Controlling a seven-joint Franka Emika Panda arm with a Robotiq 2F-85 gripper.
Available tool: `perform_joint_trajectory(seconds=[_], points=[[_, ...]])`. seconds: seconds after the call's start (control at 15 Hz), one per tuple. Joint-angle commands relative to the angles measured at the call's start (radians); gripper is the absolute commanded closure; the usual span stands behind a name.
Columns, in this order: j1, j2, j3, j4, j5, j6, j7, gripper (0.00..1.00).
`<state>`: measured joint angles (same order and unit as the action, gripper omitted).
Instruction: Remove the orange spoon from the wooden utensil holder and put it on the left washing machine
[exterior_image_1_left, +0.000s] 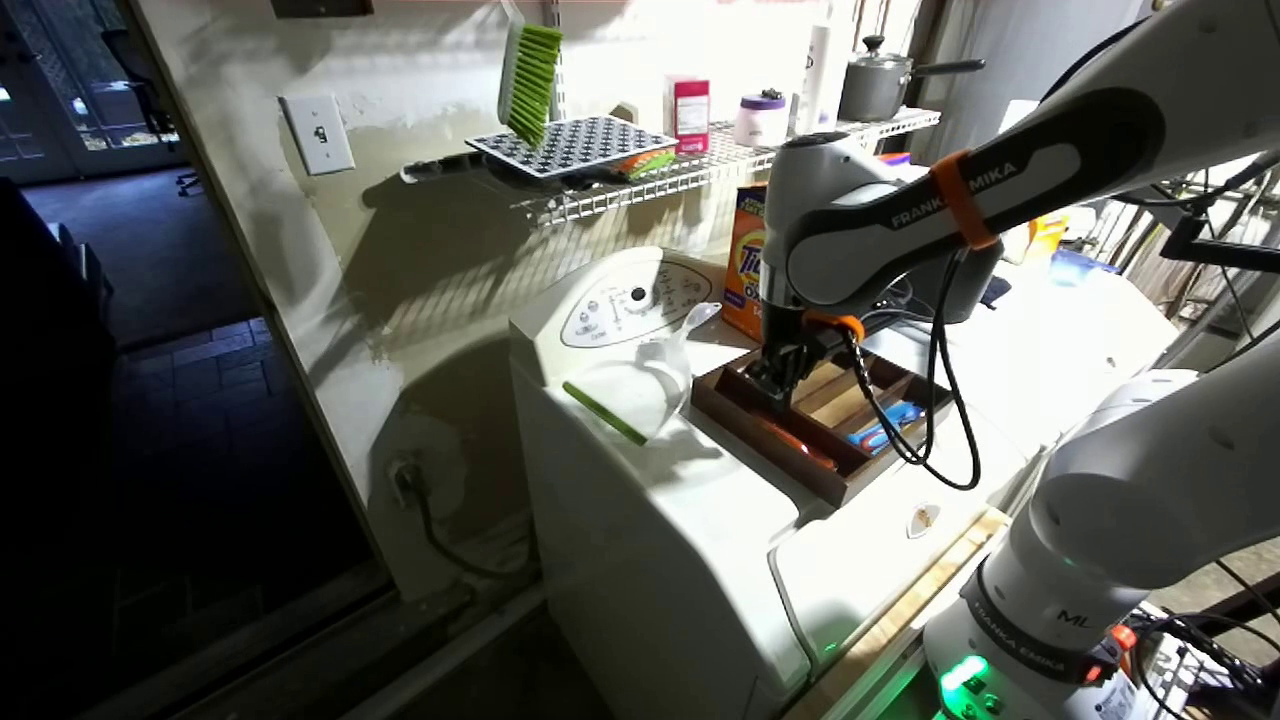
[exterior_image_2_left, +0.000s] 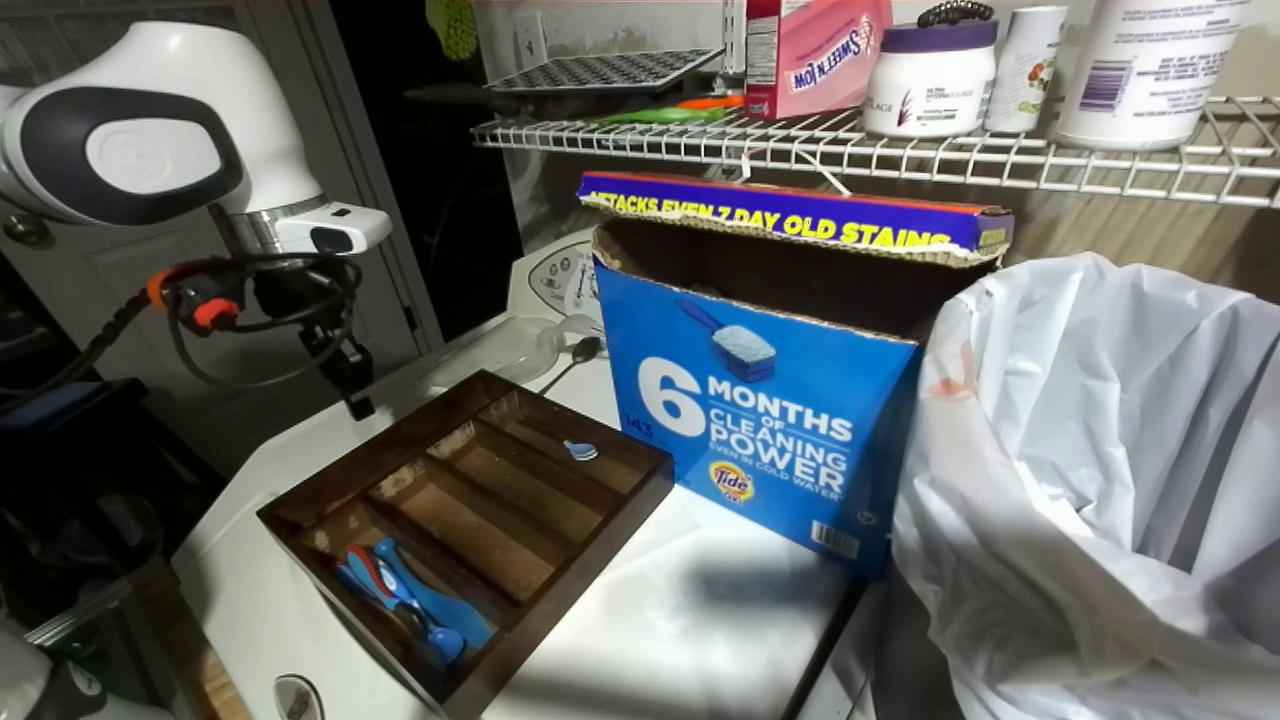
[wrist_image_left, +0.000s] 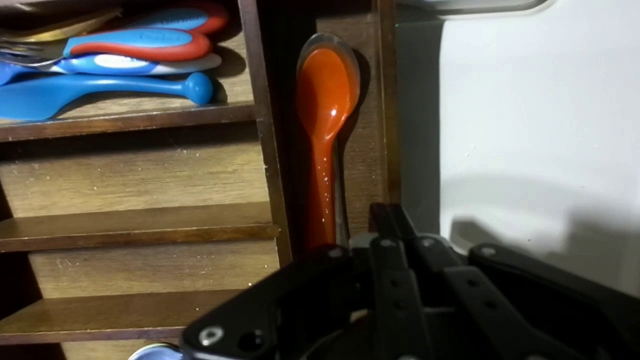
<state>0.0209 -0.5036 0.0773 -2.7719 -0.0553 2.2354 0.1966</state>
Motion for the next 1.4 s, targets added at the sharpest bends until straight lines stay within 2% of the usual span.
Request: perform_joint_trajectory(seconds=[0.0,0.33,0.73,1.33], points=[[-0.02,0.033,-0.017,0.001,-0.01,0.05,-0.041,1.0],[-0.019,0.071,-0.041,0.001,0.006,0.016,-0.095,1.0],[-0.025,0.131,-0.036,0.001,-0.017,-0.014,-0.101,1.0],[-0.04,0.203,-0.032,0.002,-0.085,0.015,-0.069,1.0]])
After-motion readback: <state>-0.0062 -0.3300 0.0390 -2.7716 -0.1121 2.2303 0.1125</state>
